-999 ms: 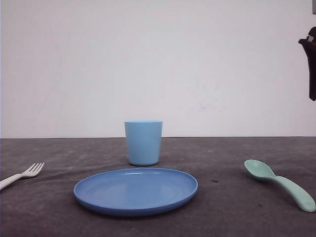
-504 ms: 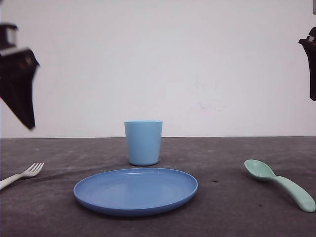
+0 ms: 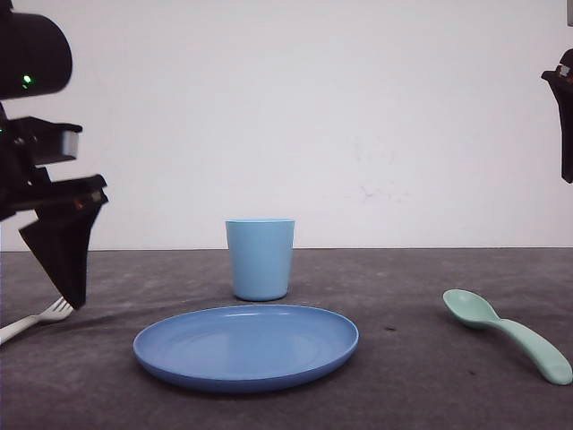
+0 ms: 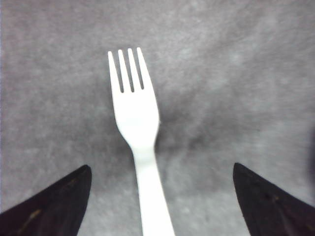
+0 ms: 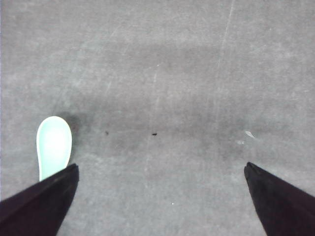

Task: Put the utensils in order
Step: 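Lower the left gripper onto the white fork and close it, then lift the white fork with the left gripper toward the cup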

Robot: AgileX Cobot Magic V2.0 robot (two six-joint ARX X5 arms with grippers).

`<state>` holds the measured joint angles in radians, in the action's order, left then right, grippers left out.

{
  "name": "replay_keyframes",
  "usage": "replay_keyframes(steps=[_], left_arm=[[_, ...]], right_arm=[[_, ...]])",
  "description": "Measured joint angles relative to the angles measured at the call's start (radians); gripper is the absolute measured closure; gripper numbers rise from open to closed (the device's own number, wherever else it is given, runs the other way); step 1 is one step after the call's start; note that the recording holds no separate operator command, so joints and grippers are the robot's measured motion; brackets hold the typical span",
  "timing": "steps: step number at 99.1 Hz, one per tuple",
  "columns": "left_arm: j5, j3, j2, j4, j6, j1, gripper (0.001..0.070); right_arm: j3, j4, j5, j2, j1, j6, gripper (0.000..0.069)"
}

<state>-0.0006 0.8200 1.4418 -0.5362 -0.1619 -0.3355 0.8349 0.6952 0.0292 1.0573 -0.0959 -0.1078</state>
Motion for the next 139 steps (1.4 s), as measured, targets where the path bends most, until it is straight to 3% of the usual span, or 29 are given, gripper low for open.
replay_keyframes(steps=[23,43,57,78,104,122,139], left_arm=[[-0.027,0.0,0.04,0.013,-0.008,-0.003,0.018],[-0.031,0.0,0.05,0.021,-0.008,-0.006,0.0339],[-0.031,0.0,0.05,0.021,-0.01,-0.007,0.0548],[-0.047,0.0,0.05,0.021,-0.011,-0.007,0.0661],[-0.048,0.0,0.05,0.045,-0.01,-0.007,0.0672],[0.059,0.012,-0.019,0.146,-0.011,-0.016,0.0672],[0.169,0.062,-0.131,0.396,-0.011,-0.047,0.0672]], right_arm=[[0.0,0.001,0.0,0.0,0.0,0.0,0.0011],[0.0,0.001,0.0,0.0,0.0,0.0,0.0011],[0.0,0.001,0.0,0.0,0.0,0.0,0.0011],[0.0,0.001,0.0,0.0,0.0,0.0,0.0011],[0.0,0.005,0.0,0.0,0.0,0.001,0.0011],[0.0,0.012,0.0,0.0,0.0,0.005,0.0011],[0.0,0.012,0.0,0.0,0.0,0.006,0.0011]])
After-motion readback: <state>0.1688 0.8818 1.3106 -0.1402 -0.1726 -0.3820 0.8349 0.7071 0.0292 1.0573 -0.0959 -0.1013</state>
